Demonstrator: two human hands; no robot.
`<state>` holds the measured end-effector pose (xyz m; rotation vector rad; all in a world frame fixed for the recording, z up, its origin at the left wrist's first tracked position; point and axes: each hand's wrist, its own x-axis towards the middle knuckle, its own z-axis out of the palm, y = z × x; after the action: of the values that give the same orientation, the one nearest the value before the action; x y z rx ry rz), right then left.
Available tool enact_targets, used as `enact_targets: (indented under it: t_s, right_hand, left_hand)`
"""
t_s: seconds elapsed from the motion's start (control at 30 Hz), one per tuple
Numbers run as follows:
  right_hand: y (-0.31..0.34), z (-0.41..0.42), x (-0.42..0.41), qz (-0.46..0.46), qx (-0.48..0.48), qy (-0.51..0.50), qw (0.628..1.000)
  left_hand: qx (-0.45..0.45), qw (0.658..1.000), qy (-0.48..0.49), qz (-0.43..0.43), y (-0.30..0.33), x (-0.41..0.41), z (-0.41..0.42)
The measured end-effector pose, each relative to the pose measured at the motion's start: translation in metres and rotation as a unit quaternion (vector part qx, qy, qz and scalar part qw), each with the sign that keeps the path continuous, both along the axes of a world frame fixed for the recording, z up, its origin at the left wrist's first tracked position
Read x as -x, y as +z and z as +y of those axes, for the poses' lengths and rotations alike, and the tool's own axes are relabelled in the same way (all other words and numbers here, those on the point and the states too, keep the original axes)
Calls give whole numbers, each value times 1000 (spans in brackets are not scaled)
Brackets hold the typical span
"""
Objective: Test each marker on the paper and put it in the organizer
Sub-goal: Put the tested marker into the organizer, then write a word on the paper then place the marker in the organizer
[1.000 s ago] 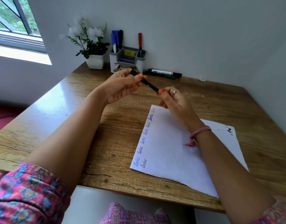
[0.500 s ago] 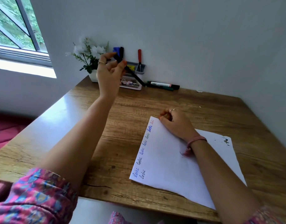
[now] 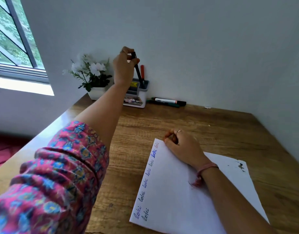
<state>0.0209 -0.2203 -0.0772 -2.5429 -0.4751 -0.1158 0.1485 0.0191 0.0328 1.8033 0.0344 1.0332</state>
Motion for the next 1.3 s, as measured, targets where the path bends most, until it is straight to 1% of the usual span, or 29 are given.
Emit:
enact_targets:
  t_s: [0.13, 0.23, 0.37, 0.6, 0.67, 0.77, 0.83, 0.9, 1.0, 1.07, 1.17, 1.23, 1.3]
  right_hand:
    - [-1, 0, -2, -6, 1, 8, 1000]
    - [-2, 0, -3, -22, 9, 11, 1000]
    - [-4, 0, -5, -19, 4, 18, 1000]
    - [-3, -1, -4, -34, 4, 17, 999]
    - [-4, -1, -5, -29, 8, 18, 999]
    - [-3, -1, -5, -26, 12, 18, 999]
    - [-2, -1, -5, -24, 13, 18, 999]
    - [-2, 0, -4, -23, 14, 18, 999]
    - [-1, 0, -3, -22, 12, 17, 1000]
    - [0, 0, -3, -20, 14, 18, 1000]
    - [1, 0, -2, -21, 13, 20, 999]
    - [1, 0, -2, -23, 9, 24, 999]
    - [1, 0, -2, -22, 7, 26, 999]
  left_hand:
    - [-60, 996, -12, 62, -12, -20, -5]
    - [-87, 991, -10, 97, -19, -31, -6]
    - [-91, 989, -7, 116, -19, -40, -2]
    - [-177, 975, 19, 134, -15, -47, -1]
    - [-156, 978, 10, 138, -17, -47, -2]
    - [-117, 984, 24, 135, -21, -44, -6]
    - [-107, 987, 41, 110, -24, -39, -10]
    - [-134, 987, 48, 74, -27, -33, -16]
    - [-187, 981, 26, 48, -31, -24, -27]
    - [-235, 971, 4, 34, -33, -19, -37]
    - [-341, 938, -50, 37, -41, -17, -53]
    - [-400, 908, -82, 88, -50, -22, -65]
    - [-443, 875, -88, 174, -61, -29, -75]
